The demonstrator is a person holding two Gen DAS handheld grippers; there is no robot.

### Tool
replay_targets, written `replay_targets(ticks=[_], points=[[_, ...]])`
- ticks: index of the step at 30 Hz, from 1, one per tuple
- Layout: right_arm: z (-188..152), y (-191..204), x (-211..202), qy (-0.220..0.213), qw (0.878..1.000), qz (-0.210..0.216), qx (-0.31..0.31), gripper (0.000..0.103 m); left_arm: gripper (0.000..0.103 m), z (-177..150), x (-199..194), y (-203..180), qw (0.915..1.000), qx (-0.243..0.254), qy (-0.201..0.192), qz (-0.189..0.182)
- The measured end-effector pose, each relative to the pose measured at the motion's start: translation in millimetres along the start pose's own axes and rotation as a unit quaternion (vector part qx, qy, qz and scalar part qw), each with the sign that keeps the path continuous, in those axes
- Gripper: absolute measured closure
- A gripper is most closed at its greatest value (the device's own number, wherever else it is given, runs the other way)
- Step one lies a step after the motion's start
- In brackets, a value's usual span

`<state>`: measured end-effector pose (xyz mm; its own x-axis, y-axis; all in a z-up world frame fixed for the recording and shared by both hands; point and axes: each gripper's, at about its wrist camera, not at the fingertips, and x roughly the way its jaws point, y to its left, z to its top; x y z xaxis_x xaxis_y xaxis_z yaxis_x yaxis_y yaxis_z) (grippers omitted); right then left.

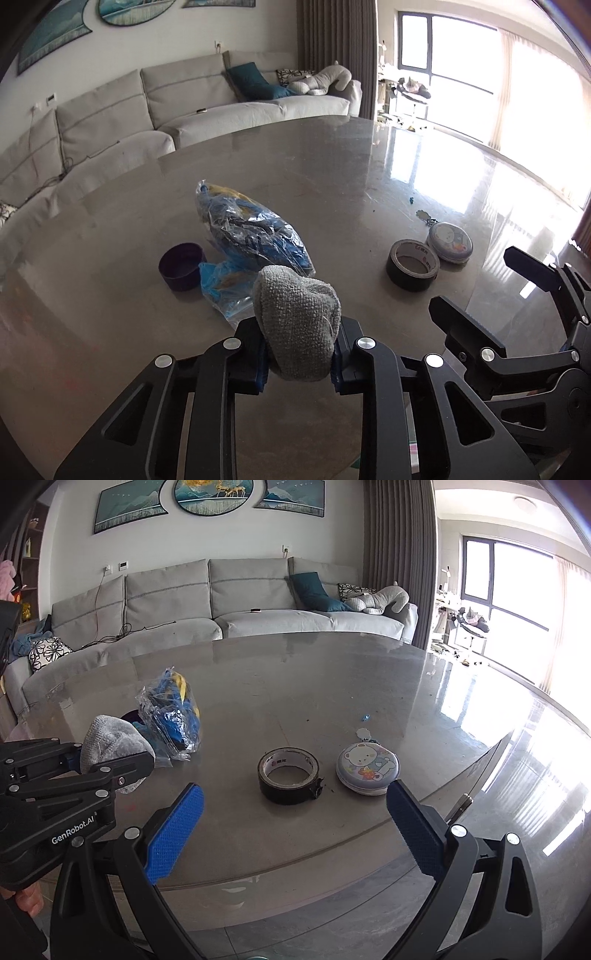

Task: Collect trash
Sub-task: 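Grasp the grey sock with the left gripper while the right gripper grasps the black tape roll, then carry the grey sock and tape roll with both grippers over the white bin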

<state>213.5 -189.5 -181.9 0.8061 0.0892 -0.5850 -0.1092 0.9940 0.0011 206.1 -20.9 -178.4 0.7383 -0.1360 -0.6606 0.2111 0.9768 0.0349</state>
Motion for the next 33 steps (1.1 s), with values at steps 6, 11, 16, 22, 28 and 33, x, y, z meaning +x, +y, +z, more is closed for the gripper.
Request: replay_targets(ticks=[6, 11, 16, 22, 28, 33], points=[[0, 3, 25, 0.015, 1.000, 0.005, 0.003, 0.016, 0.079, 2, -1, 2, 0.9999, -0.003, -0.009, 0.005], [-4, 7, 47, 0.034, 0.999, 0.014, 0.007, 0.023, 0.079, 5, -1, 10, 0.9999, -0.012, -0.012, 0.000], [-3, 11, 60, 0.033, 0.999, 0.016, 0.003, 0.026, 0.079, 3, -3, 12, 0.9997, -0.017, -0.015, 0.000], [-6, 15, 61, 0.022, 0.999, 0.027, -0.008, 0.053, 0.079, 4, 2, 13, 0.9998, -0.020, -0.009, -0.002], [-5, 14, 55, 0.024, 0.999, 0.032, 0.001, 0.053, 0.079, 5, 0, 14, 0.9998, -0.019, -0.011, -0.003], [1, 16, 32, 0.014, 0.999, 0.026, -0.013, 0.053, 0.079, 6, -8, 15, 0.9995, -0.024, -0.020, -0.006]])
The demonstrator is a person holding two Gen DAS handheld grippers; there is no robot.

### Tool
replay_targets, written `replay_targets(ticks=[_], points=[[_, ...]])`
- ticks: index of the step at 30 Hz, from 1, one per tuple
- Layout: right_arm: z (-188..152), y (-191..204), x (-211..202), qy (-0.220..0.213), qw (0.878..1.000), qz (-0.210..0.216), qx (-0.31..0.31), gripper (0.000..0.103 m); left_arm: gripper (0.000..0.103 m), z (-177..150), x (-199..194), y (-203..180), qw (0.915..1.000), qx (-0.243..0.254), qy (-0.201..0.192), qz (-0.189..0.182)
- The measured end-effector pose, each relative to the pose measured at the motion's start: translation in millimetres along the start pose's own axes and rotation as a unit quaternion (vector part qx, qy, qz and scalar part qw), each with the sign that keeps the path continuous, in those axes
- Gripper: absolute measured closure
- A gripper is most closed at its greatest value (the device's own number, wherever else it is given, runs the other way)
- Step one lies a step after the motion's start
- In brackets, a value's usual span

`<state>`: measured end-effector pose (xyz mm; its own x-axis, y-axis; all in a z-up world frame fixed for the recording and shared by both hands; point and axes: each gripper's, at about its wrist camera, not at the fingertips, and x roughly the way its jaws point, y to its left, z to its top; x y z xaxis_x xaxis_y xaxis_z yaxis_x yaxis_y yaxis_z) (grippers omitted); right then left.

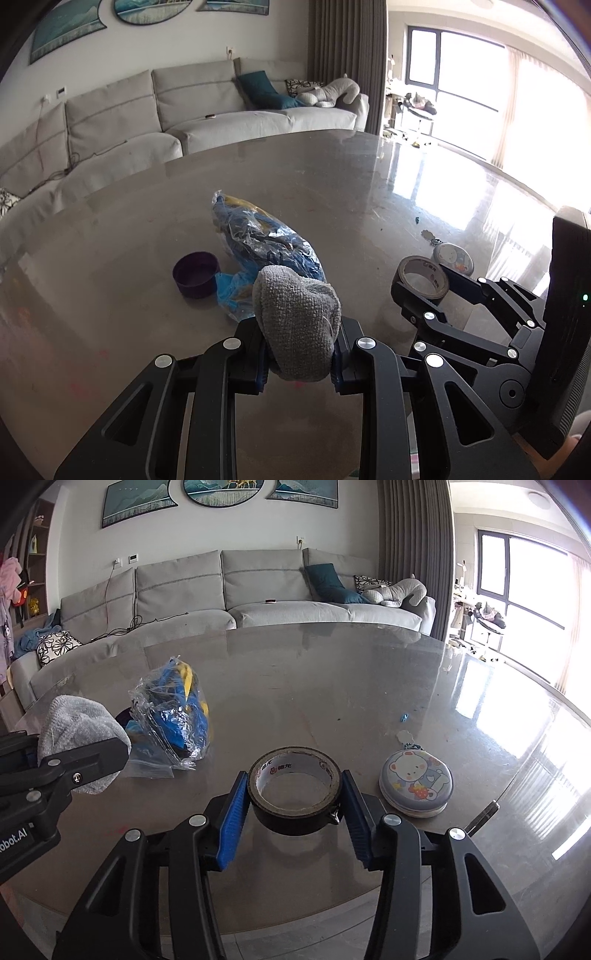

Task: Collect trash
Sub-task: 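Carry the grey sock and tape roll with both grippers over the white bin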

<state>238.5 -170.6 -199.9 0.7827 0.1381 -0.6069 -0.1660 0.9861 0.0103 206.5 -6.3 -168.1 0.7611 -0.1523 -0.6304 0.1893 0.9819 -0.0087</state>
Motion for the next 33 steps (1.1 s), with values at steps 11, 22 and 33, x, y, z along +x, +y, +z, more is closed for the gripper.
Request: replay_targets(ticks=[11, 22, 33], points=[[-2, 0, -89, -0.025, 0.999, -0.021, -0.004, 0.053, 0.079, -2, -48, -21, 0.9988, 0.018, -0.026, -0.036], [-45, 1, -165, -0.016, 0.998, -0.051, 0.014, 0.053, 0.078, -50, -92, -58, 0.9960, 0.047, 0.001, -0.076], [-94, -7, -220, 0.006, 0.994, -0.092, 0.055, 0.053, 0.078, -109, -121, -107, 0.9880, 0.102, 0.028, -0.113]])
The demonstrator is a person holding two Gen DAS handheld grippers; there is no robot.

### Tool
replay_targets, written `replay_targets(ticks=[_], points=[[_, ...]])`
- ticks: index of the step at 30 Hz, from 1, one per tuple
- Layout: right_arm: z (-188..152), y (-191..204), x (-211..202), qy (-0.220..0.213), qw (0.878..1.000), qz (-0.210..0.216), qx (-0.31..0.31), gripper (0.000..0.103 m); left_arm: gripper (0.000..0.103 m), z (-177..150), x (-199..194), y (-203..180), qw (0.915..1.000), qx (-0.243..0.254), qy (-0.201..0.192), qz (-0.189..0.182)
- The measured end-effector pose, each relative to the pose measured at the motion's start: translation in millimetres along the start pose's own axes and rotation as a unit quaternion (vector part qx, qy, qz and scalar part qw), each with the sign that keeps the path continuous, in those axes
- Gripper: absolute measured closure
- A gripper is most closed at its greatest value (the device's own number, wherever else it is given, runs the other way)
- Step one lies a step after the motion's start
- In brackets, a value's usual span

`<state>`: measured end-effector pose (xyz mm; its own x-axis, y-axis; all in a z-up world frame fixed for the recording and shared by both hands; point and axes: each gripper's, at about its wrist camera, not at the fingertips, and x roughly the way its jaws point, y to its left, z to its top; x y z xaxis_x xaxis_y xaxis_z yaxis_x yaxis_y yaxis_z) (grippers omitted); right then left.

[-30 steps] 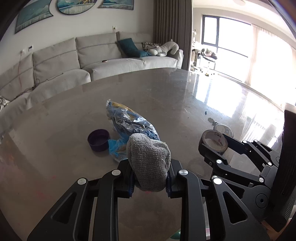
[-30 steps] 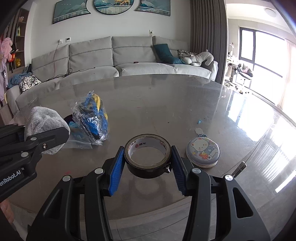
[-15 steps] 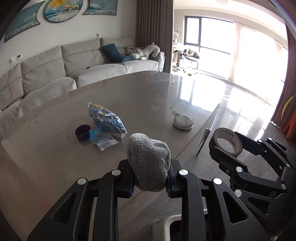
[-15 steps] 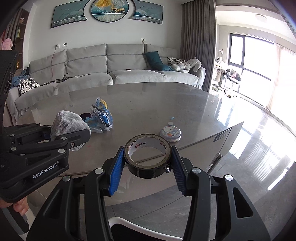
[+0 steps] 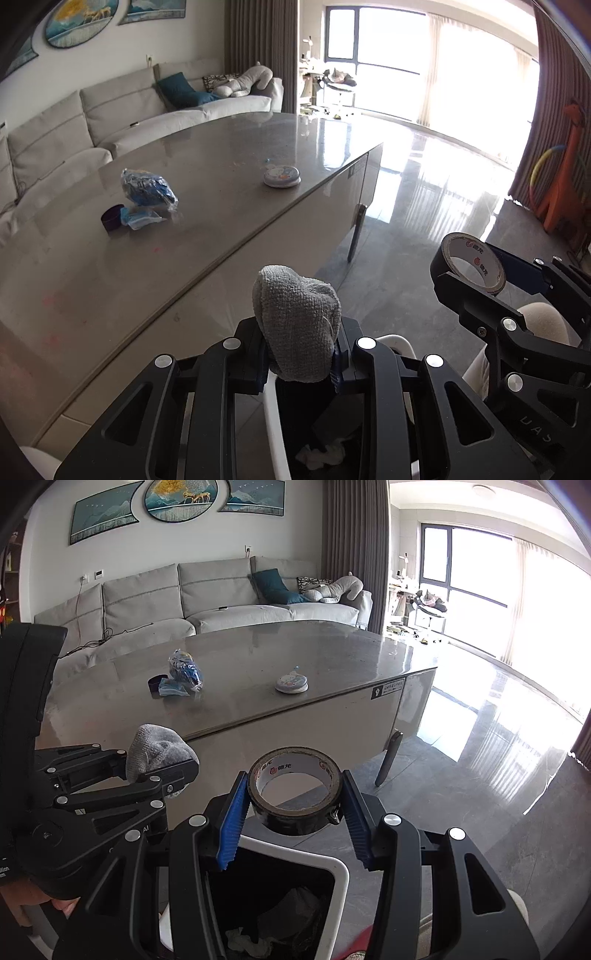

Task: Collect trash
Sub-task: 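Carry the grey sock and tape roll with both grippers over the white bin, then open both grippers to drop the sock and tape roll into the bin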

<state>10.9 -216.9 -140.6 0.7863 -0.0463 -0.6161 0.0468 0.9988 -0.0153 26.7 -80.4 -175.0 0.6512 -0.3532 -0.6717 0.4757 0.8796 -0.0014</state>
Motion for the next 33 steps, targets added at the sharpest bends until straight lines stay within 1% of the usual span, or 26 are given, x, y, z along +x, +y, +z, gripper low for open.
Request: replay_targets(ticks=[6, 10, 13, 16, 21, 29, 33], points=[[-15, -6, -20, 0.003, 1.000, -0.009, 0.003, 0.053, 0.078, -8, -5, -21, 0.9994, 0.029, 0.004, -0.015], [-26, -9, -26, 0.006, 1.000, -0.010, 0.007, 0.053, 0.078, -13, -7, -31, 0.9987, 0.048, 0.006, -0.016], [-32, -11, -28, 0.008, 1.000, -0.014, 0.012, 0.053, 0.078, -19, -1, -35, 0.9977, 0.057, 0.016, -0.032], [-37, -15, -25, 0.012, 1.000, -0.020, 0.015, 0.053, 0.078, -31, 10, -41, 0.9966, 0.059, 0.030, -0.049], [-47, -19, -18, 0.015, 0.999, -0.017, 0.025, 0.053, 0.078, -46, 23, -47, 0.9963, 0.053, 0.035, -0.059], [-62, -16, -3, 0.042, 0.999, -0.012, 0.029, 0.053, 0.078, -63, 48, -52, 0.9918, 0.084, 0.052, -0.081], [-69, -18, 8, 0.057, 0.998, -0.011, 0.037, 0.053, 0.078, -69, 60, -52, 0.9898, 0.086, 0.061, -0.096]])
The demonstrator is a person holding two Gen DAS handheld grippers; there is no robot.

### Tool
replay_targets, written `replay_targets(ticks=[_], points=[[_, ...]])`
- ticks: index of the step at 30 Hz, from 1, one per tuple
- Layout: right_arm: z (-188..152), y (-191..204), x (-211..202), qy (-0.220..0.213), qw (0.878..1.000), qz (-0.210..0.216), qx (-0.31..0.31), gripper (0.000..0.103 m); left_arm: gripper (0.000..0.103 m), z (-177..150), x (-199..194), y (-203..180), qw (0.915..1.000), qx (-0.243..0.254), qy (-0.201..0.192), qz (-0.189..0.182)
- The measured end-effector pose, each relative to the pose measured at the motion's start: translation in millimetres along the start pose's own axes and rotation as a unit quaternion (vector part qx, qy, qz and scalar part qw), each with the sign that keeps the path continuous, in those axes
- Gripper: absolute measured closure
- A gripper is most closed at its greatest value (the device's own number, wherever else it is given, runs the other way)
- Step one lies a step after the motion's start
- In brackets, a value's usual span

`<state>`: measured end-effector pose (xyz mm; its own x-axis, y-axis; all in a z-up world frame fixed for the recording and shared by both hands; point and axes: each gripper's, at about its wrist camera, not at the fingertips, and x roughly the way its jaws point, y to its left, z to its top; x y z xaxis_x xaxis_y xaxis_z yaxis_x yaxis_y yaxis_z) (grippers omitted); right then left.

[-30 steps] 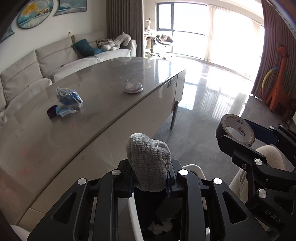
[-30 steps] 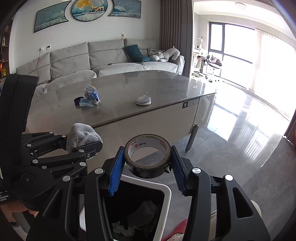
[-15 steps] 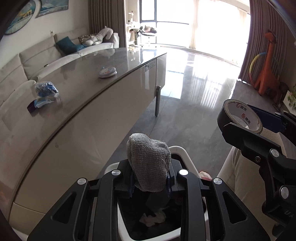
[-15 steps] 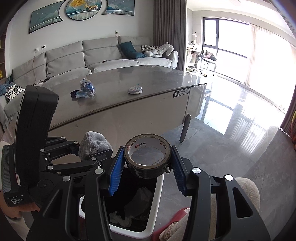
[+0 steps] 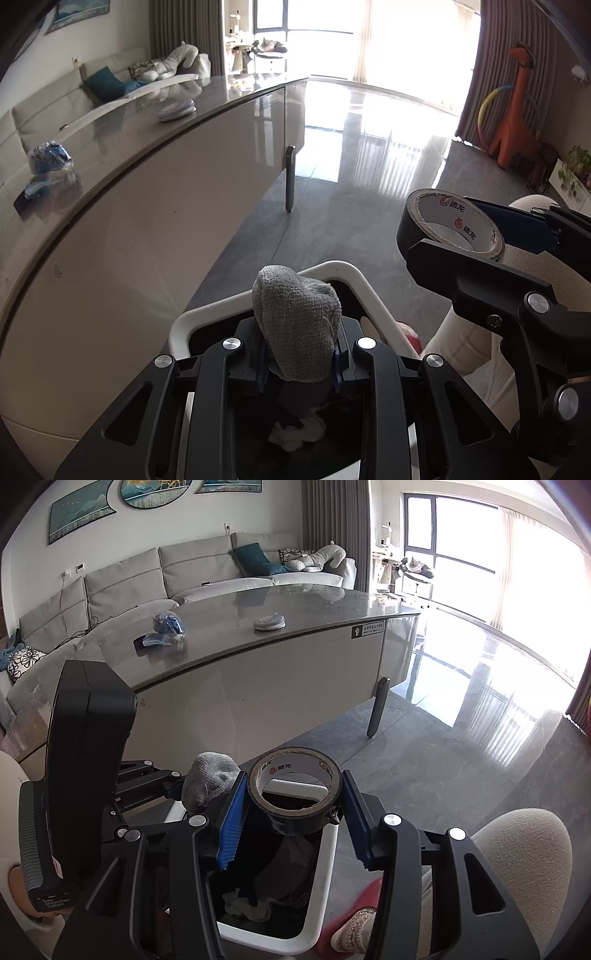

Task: Collect trash
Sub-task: 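Open both grippers to drop the sock and tape roll into the bin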

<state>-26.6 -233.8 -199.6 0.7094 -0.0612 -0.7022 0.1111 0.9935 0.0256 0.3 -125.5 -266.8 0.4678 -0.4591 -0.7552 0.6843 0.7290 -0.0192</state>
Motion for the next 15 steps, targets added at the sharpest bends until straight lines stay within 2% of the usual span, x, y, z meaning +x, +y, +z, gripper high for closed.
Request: replay_targets(ticks=[7, 8, 9, 10, 11, 12, 13, 15], points=[[-3, -5, 17, 0.028, 1.000, -0.003, 0.011, 0.053, 0.077, -4, 26, 10, 0.9994, -0.008, 0.030, -0.013], [-4, -6, 18, 0.031, 0.999, -0.005, 0.012, 0.053, 0.073, -4, 31, 11, 0.9990, -0.012, 0.039, -0.016], [-3, -6, 21, 0.036, 0.999, -0.006, 0.013, 0.053, 0.066, -6, 38, 12, 0.9981, -0.015, 0.056, -0.022], [-3, -6, 23, 0.043, 0.999, -0.007, 0.014, 0.053, 0.032, -7, 46, 12, 0.9969, -0.016, 0.075, -0.014], [-2, -5, 26, 0.047, 0.999, -0.009, 0.016, 0.053, 0.006, -8, 52, 12, 0.9957, -0.017, 0.090, 0.012], [-4, -6, 29, 0.050, 0.999, -0.010, 0.017, 0.053, 0.005, -9, 57, 10, 0.9945, -0.013, 0.096, 0.039], [-4, -6, 30, 0.052, 0.998, -0.010, 0.018, 0.053, 0.005, -9, 62, 8, 0.9930, -0.002, 0.108, 0.047], [-5, -8, 31, 0.056, 0.998, -0.011, 0.023, 0.053, 0.005, -10, 66, 9, 0.9918, -0.004, 0.121, 0.042]])
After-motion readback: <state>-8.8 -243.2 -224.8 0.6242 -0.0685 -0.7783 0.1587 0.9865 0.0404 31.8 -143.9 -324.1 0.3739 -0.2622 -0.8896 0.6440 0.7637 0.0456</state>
